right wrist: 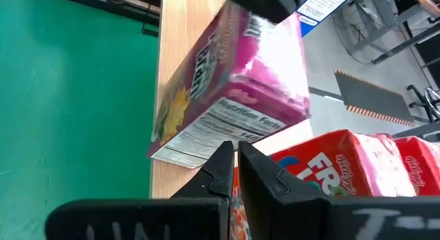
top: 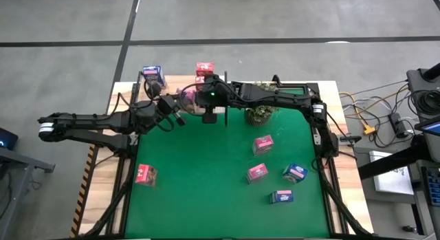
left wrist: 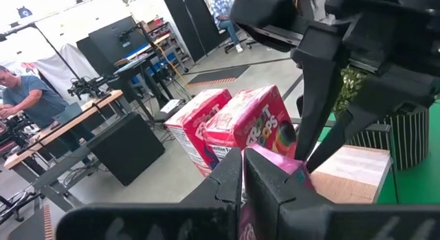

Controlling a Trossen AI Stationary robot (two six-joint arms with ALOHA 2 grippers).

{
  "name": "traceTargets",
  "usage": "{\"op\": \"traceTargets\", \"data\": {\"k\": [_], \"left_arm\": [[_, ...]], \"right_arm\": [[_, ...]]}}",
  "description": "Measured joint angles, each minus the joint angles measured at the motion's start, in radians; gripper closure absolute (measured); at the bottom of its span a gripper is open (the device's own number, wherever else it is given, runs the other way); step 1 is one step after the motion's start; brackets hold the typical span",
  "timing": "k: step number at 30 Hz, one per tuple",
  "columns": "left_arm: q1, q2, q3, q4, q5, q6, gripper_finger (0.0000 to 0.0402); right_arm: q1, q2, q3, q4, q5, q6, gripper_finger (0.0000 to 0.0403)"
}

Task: Stack cereal on shelf
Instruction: Put the left pink cereal box on the shelf

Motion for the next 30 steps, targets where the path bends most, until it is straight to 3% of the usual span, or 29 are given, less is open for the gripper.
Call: {"op": "traceTargets", "data": {"k": [7,15,18,22,30], "left_arm": [[-0.006,-0.011,0.000,0.005,0.000,0.000,0.0402],[-0.060,-0.076,0.033,-0.039,0.007,0.043,0.0401],[-0.077,-0.072,0.119,-0.174,0.034,0.020,0.0398],[-0.077,-0.027,0.282,-0.421,0.149,-0.025,0.0383],[-0.070,0.113,0.616,-0.943,0.234,-0.070,0.0314]], "right_arm": [[0.002,-0.015,0.002,-0.051,0.008,0.001,0.0390],[0.045,-0.079,0.007,-0.239,0.008,0.048,0.0390],[0.070,-0.100,-0.013,-0.295,0.008,0.078,0.0390],[0.106,-0.142,-0.083,-0.305,0.007,0.116,0.0390],[0.160,-0.293,-0.380,-0.147,0.004,0.159,0.0390]]}}
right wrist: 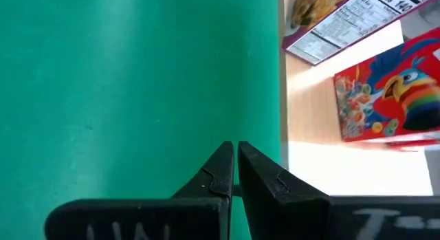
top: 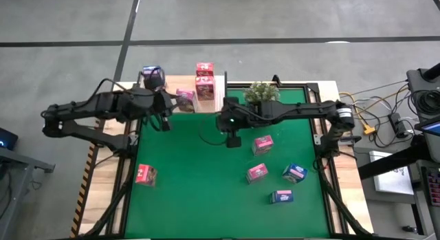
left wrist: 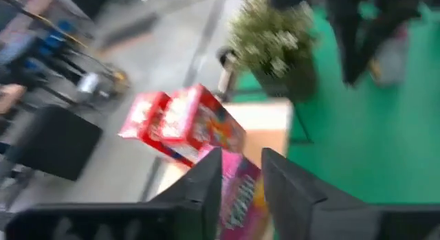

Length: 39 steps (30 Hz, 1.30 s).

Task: Stack cereal on shelf
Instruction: Put the left pink cereal box on the shelf

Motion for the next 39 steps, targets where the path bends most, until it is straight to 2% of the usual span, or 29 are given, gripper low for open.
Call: {"op": "traceTargets", "data": {"k": [5,10,15,22,29,39], "left_arm": [[0.032,0.090,0.136,-0.170,0.168,0.004,0.0243],[0.079,0.165,0.201,-0.213,0.166,0.096,0.0174],[0.170,0.220,0.219,-0.225,0.209,0.188,0.0134],[0.352,0.266,0.249,-0.280,0.415,0.219,0.0126],[0.474,0.297,0.256,-0.319,0.541,0.295,0.0126],[0.510,0.349,0.255,-0.332,0.584,0.362,0.0132]], "right_arm": [[0.022,-0.115,-0.193,0.138,-0.030,-0.007,0.0390],[0.025,-0.224,-0.373,0.317,-0.107,-0.031,0.0390],[0.025,-0.316,-0.519,0.493,-0.168,-0.071,0.0390],[0.025,-0.412,-0.662,0.661,-0.188,-0.094,0.0390],[0.025,-0.450,-0.701,0.672,-0.189,-0.097,0.0390],[0.025,-0.448,-0.708,0.680,-0.188,-0.092,0.0390]]}}
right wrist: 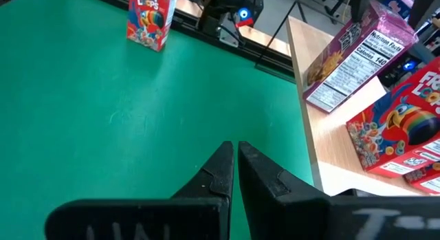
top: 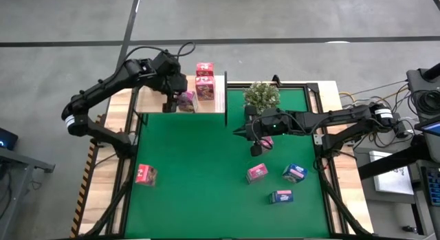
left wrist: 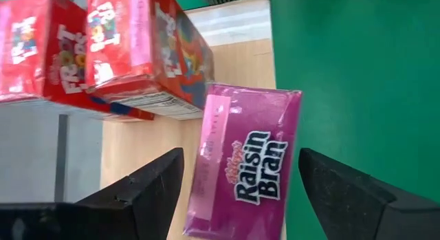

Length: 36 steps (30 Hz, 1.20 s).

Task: Stack cereal on shelf
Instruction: Put the left pink cereal box on the shelf

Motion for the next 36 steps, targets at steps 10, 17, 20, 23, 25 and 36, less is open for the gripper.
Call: {"op": "traceTargets", "data": {"k": [10,17,20,23,25,36], "left_arm": [[0.000,0.006,0.000,-0.007,0.001,0.014,0.0201],[0.000,0.005,-0.001,-0.009,-0.001,0.017,0.0224],[0.004,-0.001,-0.001,-0.015,-0.028,0.033,0.0225],[0.032,-0.007,0.002,-0.017,-0.065,0.048,0.0225],[0.060,-0.009,0.021,-0.015,-0.068,0.048,0.0225],[0.213,0.024,0.082,0.032,-0.066,0.091,0.0226]], "right_arm": [[0.000,0.000,0.000,0.006,0.000,-0.003,0.0390],[0.000,0.000,0.000,0.006,0.001,0.008,0.0390],[0.000,0.000,0.000,0.006,0.001,0.008,0.0390],[0.000,0.000,0.000,0.006,0.001,0.011,0.0390],[0.000,0.000,0.000,0.006,0.001,0.011,0.0390],[0.000,0.001,0.000,0.006,0.001,0.009,0.0390]]}}
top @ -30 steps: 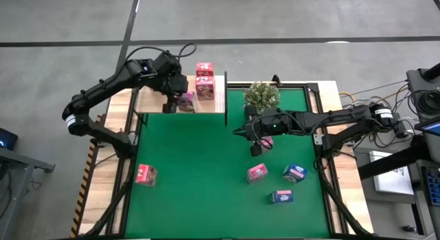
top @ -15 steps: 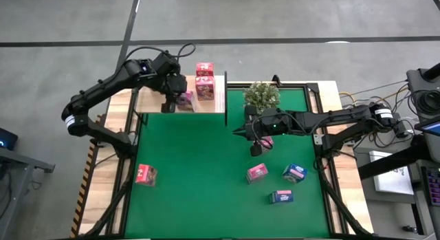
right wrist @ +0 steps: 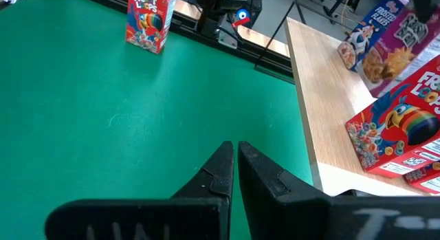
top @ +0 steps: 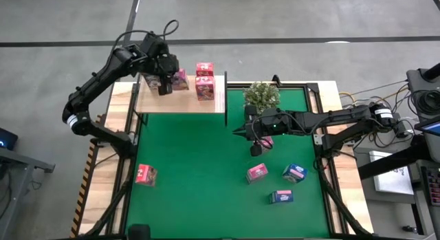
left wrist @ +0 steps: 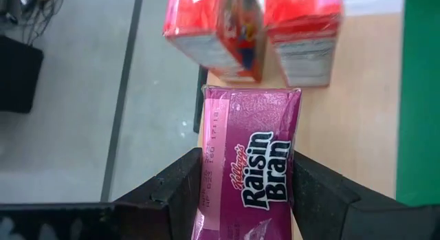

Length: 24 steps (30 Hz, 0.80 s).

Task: Stack cereal on shelf
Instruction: Put the left pink cereal box on the shelf

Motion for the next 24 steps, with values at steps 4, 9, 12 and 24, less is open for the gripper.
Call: {"op": "traceTargets", "data": {"k": [4,9,12,24], "left_arm": [[0.023,0.025,0.000,0.029,0.002,0.003,0.0226],[0.031,0.066,0.013,0.029,0.000,0.016,0.0226],[0.037,0.085,0.030,0.025,-0.005,0.016,0.0226],[0.058,0.104,0.061,0.012,-0.009,0.005,0.0226]], "right_arm": [[0.000,0.000,0.000,0.000,0.000,-0.006,0.0390],[0.000,0.000,0.000,0.000,0.000,-0.010,0.0390],[0.000,0.000,0.000,0.000,0.000,-0.011,0.0390],[0.000,0.000,0.000,0.000,0.000,-0.012,0.0390]]}}
